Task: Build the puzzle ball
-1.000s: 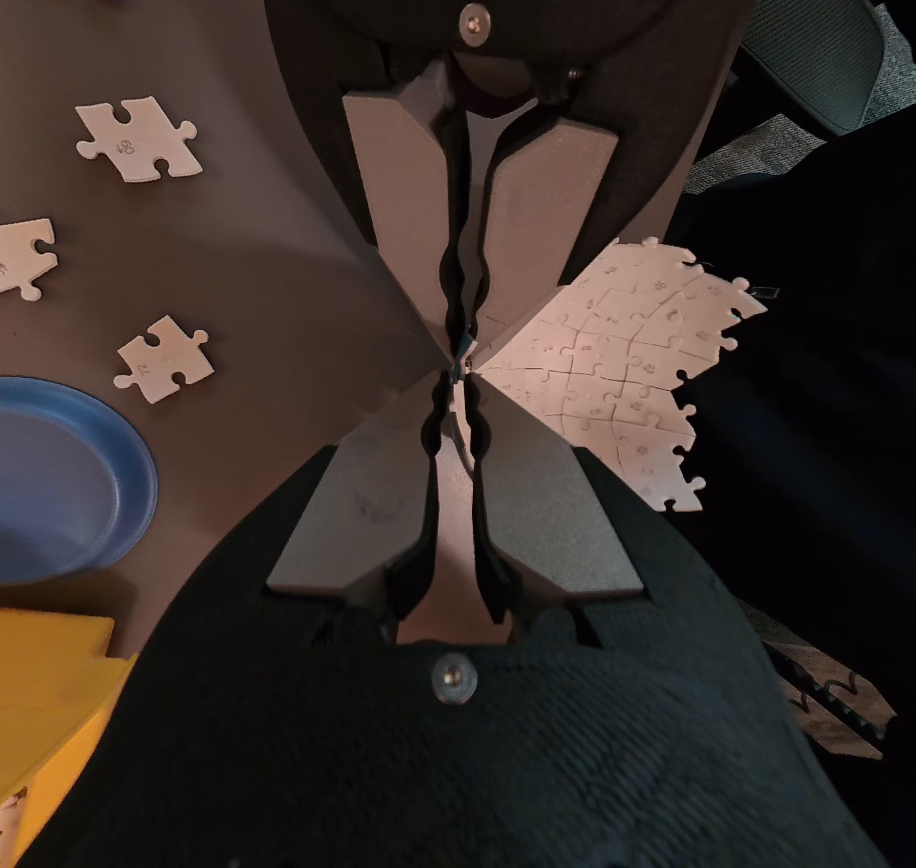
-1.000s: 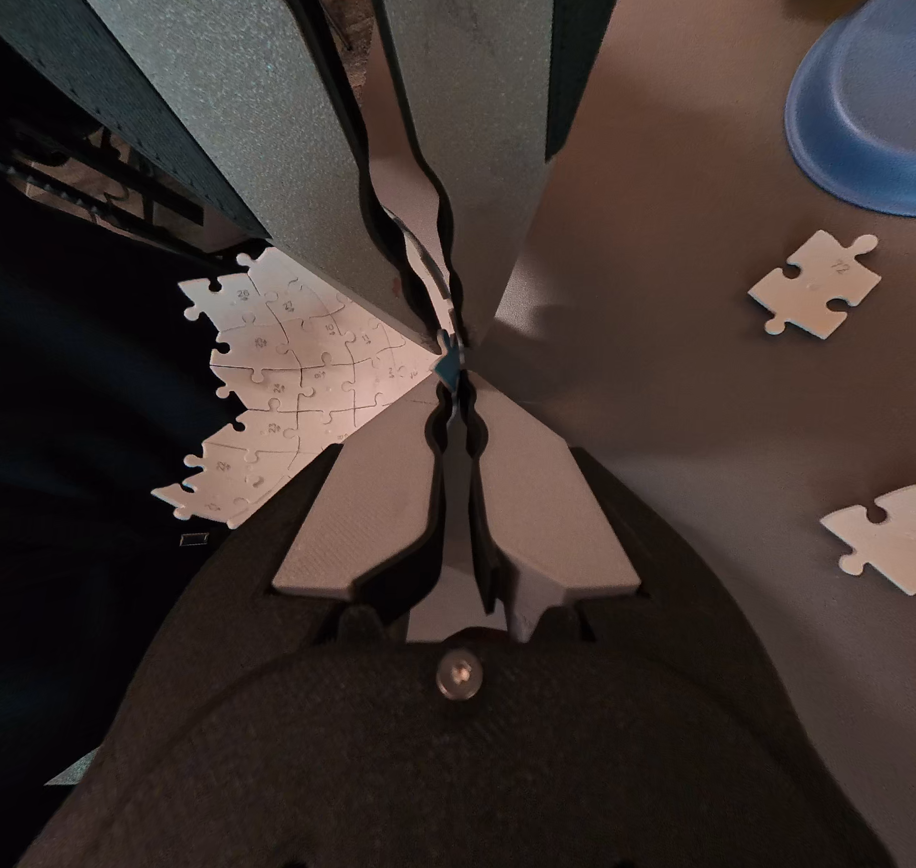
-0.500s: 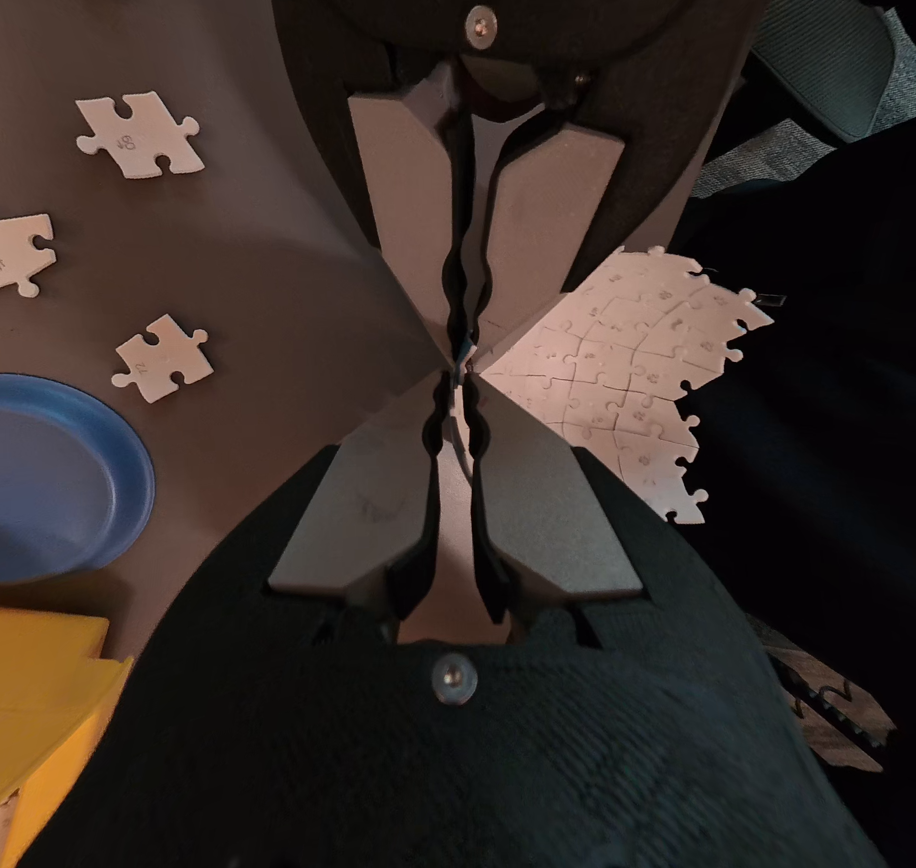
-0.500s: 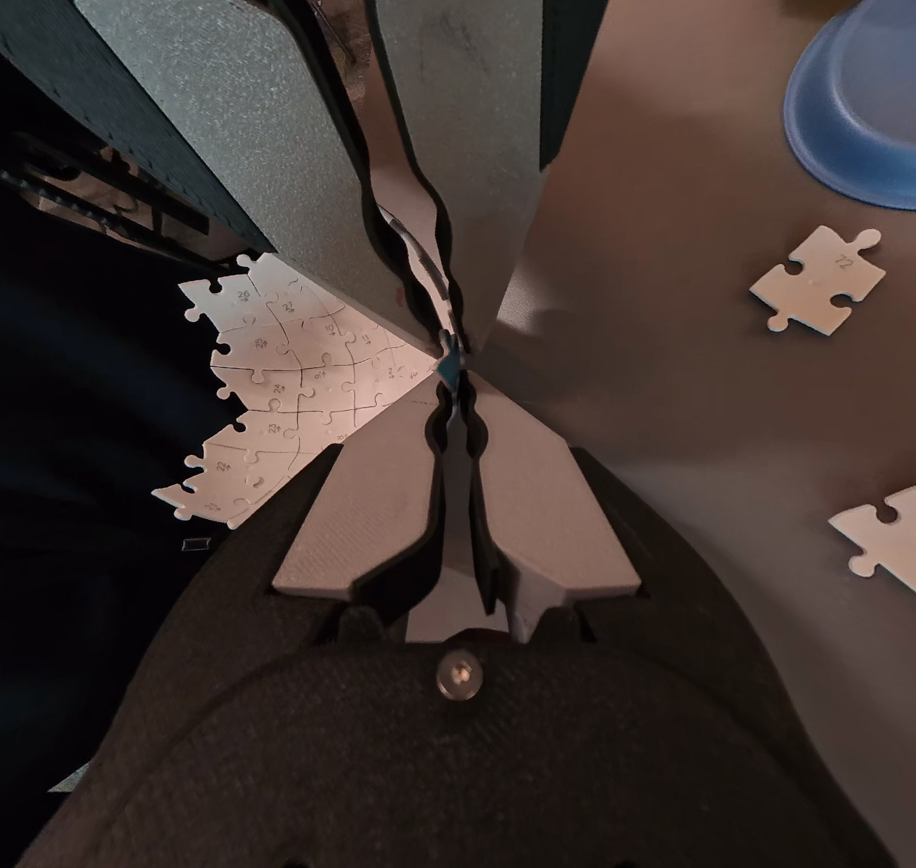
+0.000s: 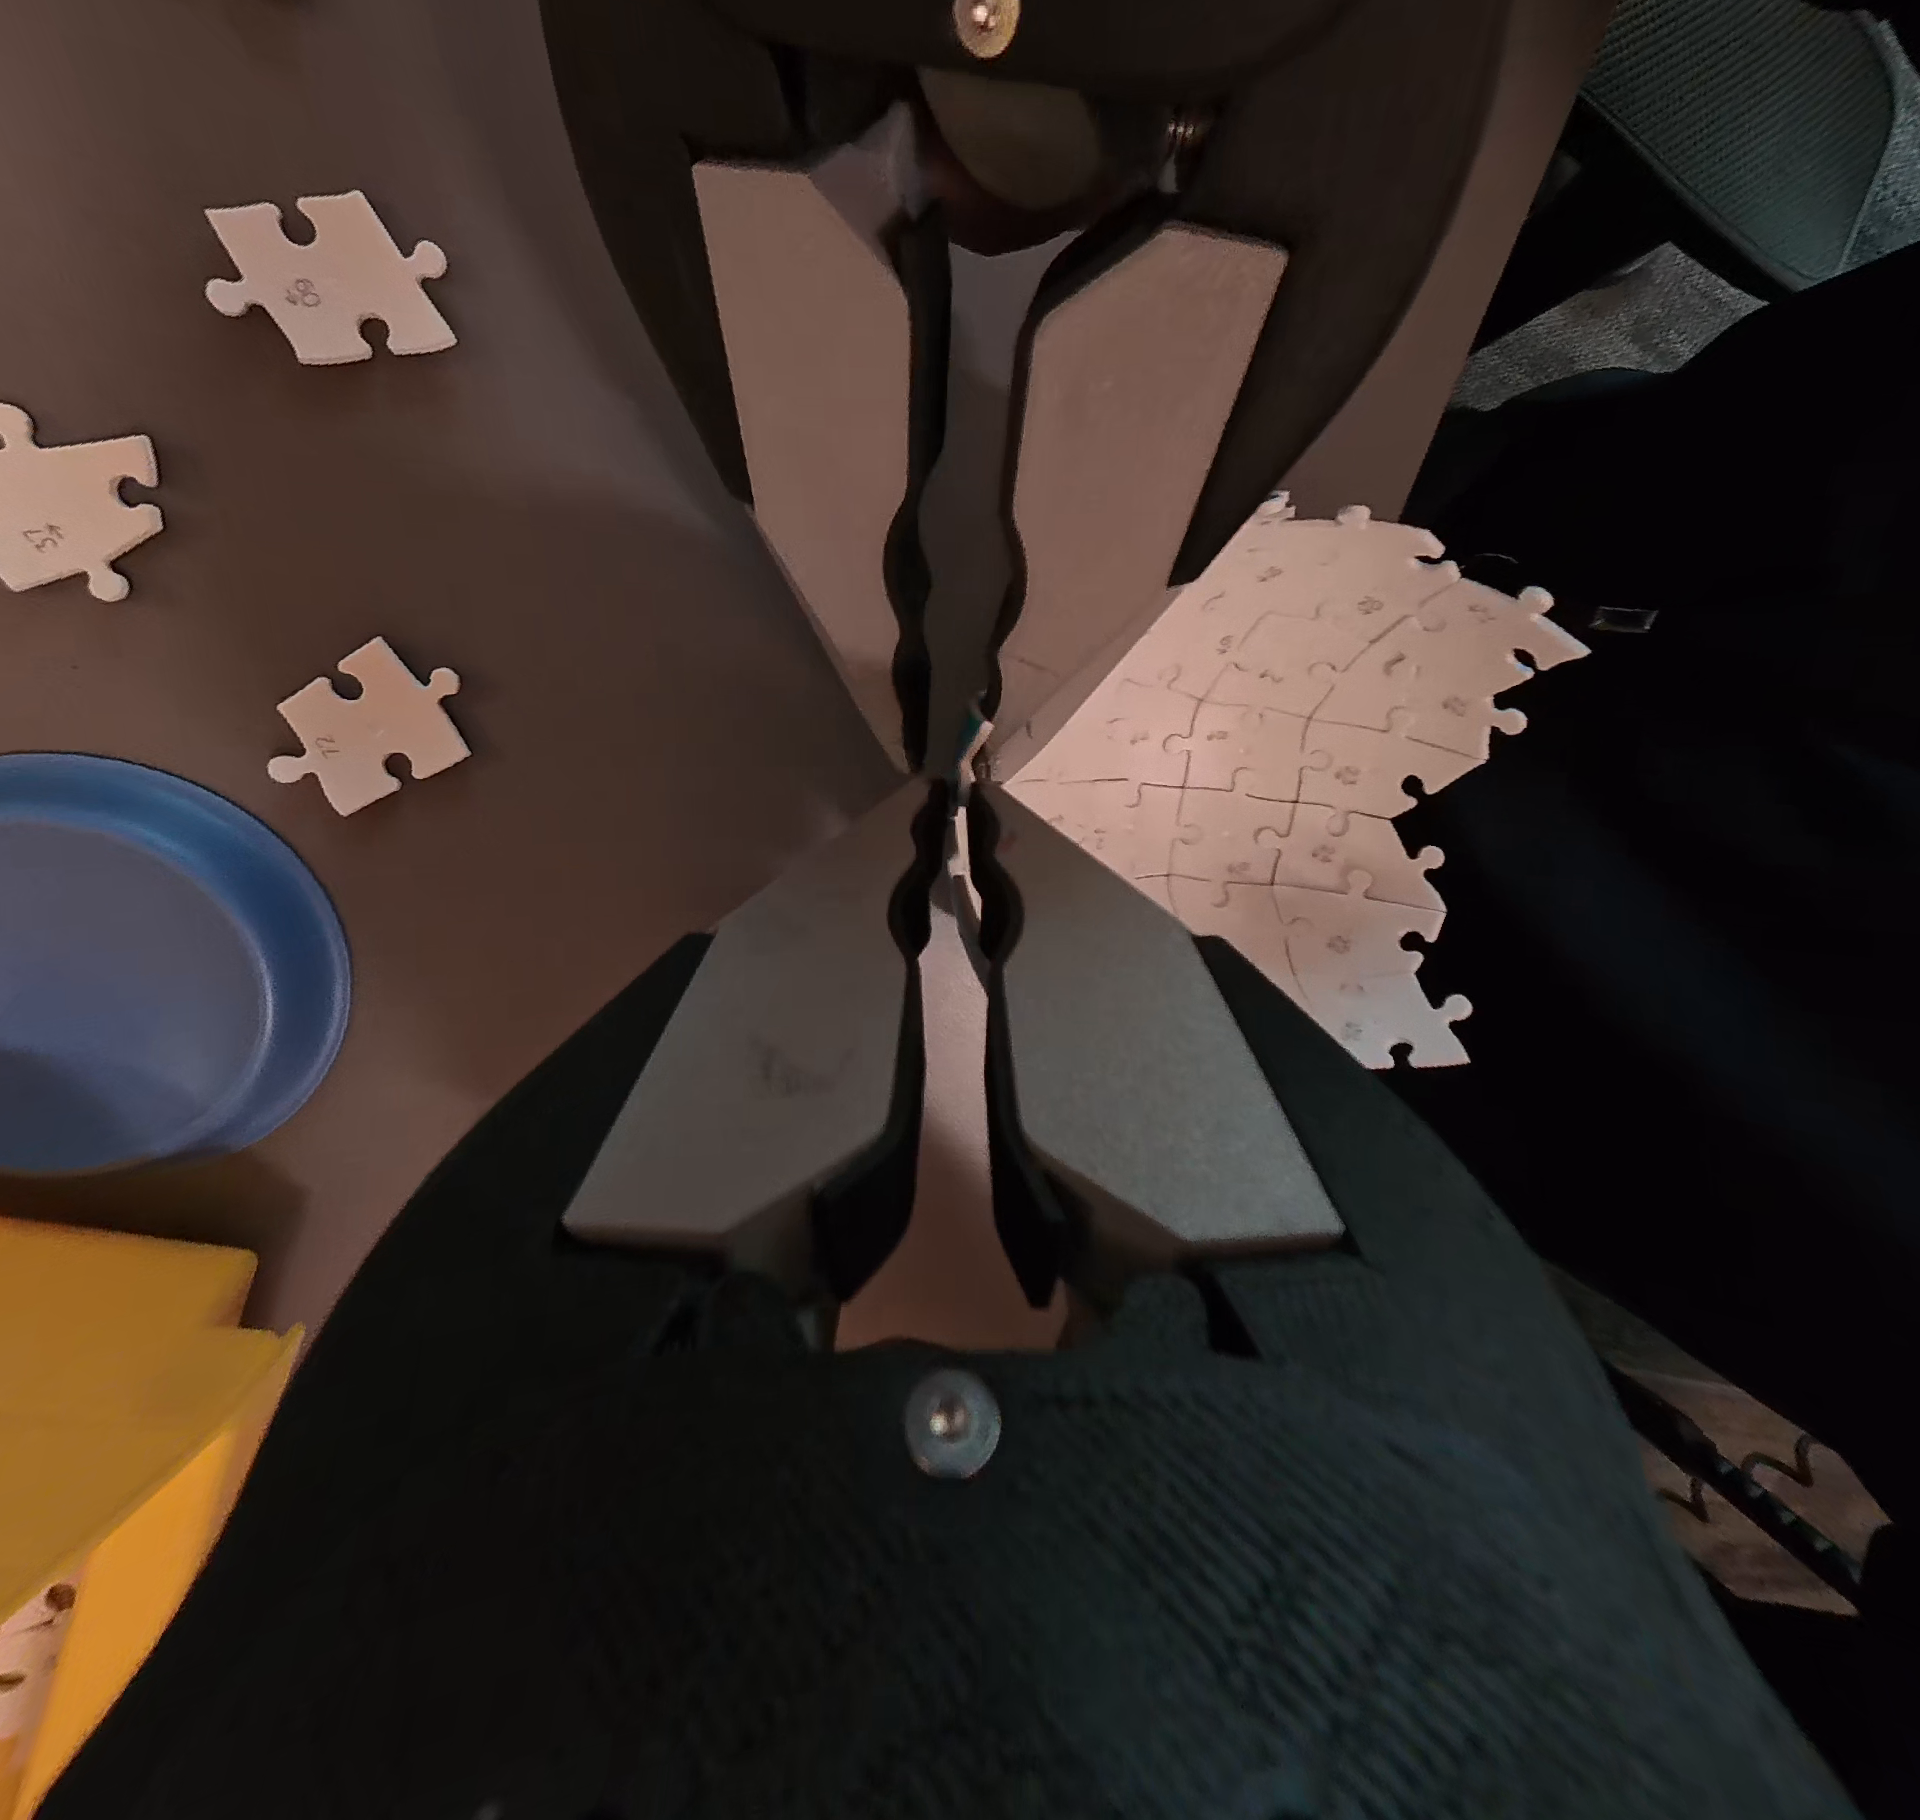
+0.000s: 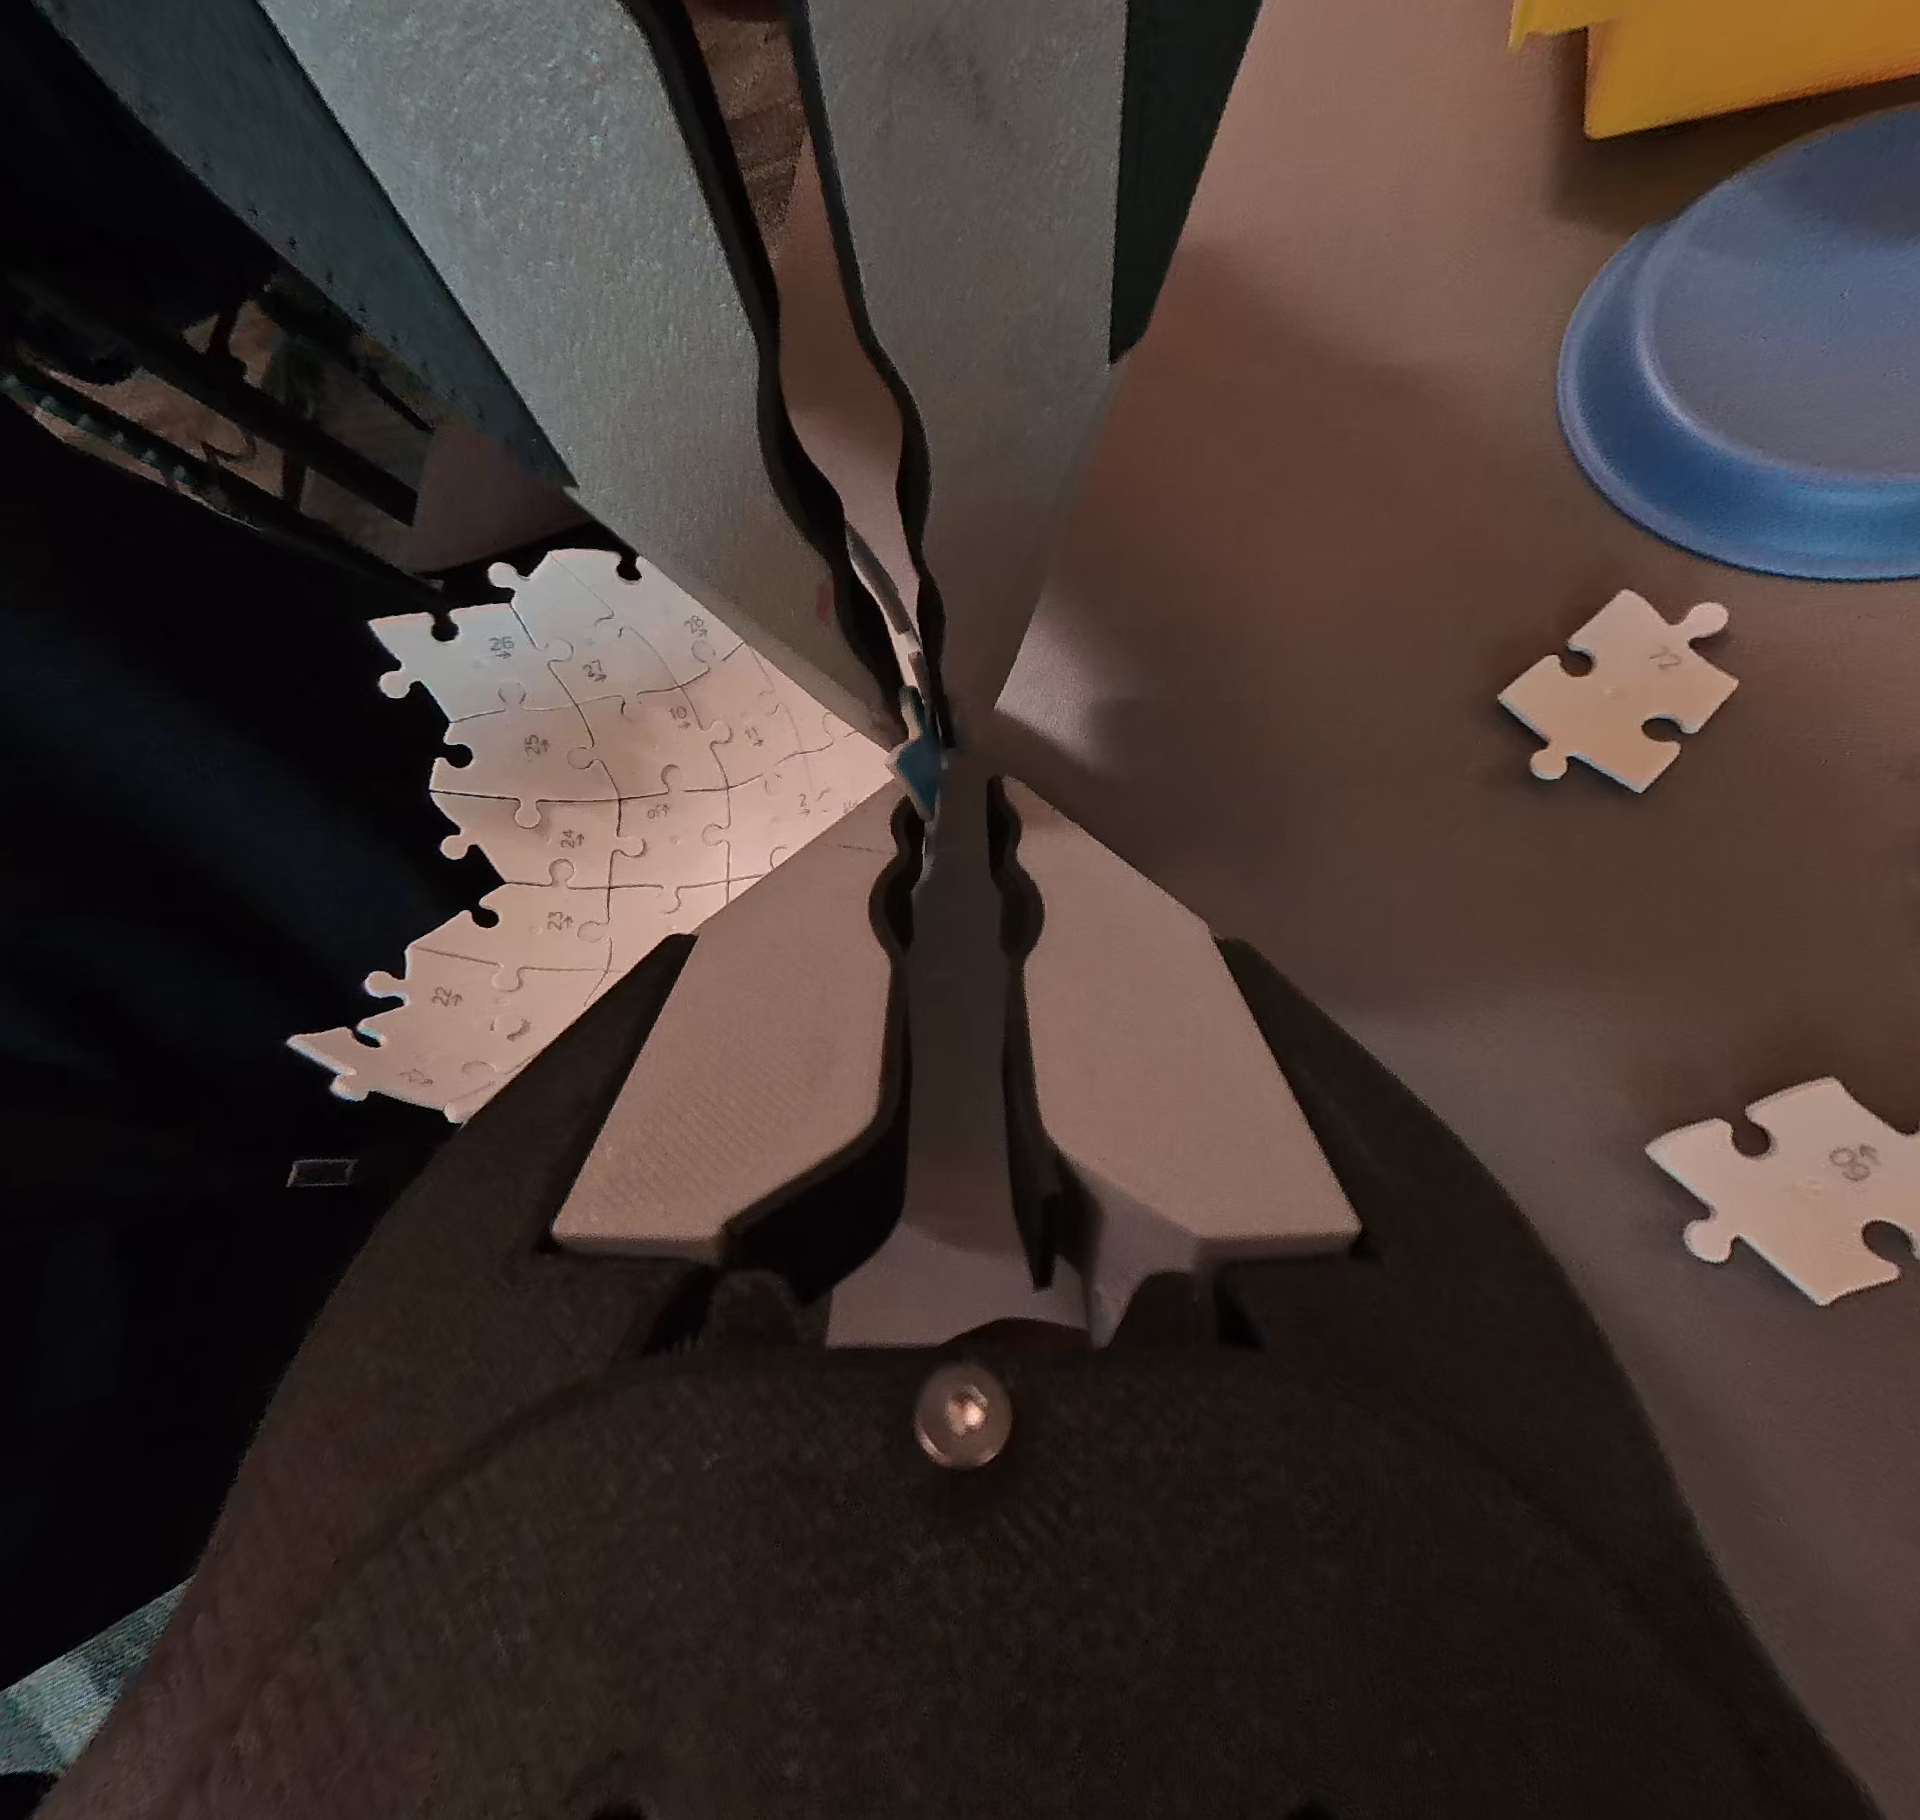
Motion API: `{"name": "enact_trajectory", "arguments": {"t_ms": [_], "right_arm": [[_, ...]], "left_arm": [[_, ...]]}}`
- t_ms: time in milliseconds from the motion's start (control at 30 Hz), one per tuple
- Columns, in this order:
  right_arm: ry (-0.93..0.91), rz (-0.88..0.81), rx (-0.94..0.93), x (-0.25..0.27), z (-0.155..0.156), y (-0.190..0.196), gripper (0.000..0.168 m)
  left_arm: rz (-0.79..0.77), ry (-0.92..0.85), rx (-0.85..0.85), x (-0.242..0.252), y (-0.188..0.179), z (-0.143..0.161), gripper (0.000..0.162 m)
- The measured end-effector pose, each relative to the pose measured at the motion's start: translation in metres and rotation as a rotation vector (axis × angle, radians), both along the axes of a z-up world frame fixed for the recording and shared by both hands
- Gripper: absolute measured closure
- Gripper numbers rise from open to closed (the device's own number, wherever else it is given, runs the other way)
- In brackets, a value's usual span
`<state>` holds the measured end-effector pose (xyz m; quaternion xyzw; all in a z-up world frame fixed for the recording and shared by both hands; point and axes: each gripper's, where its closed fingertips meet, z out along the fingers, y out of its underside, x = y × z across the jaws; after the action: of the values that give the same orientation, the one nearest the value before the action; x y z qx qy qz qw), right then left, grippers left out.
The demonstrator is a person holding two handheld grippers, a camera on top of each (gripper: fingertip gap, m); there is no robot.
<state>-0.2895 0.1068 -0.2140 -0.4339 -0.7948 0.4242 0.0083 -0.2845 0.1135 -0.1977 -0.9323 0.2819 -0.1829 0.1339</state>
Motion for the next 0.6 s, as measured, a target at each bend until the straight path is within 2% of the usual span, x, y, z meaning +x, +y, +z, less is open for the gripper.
{"name": "enact_trajectory", "arguments": {"t_ms": [267, 600], "right_arm": [[0.076, 0.012, -0.038, -0.003, 0.011, 0.000, 0.168], [0.053, 0.027, -0.041, -0.001, 0.006, -0.003, 0.167]], "left_arm": [[0.004, 0.003, 0.004, -0.002, 0.000, 0.001, 0.161], [0.002, -0.011, -0.004, -0.001, -0.001, 0.000, 0.161]]}}
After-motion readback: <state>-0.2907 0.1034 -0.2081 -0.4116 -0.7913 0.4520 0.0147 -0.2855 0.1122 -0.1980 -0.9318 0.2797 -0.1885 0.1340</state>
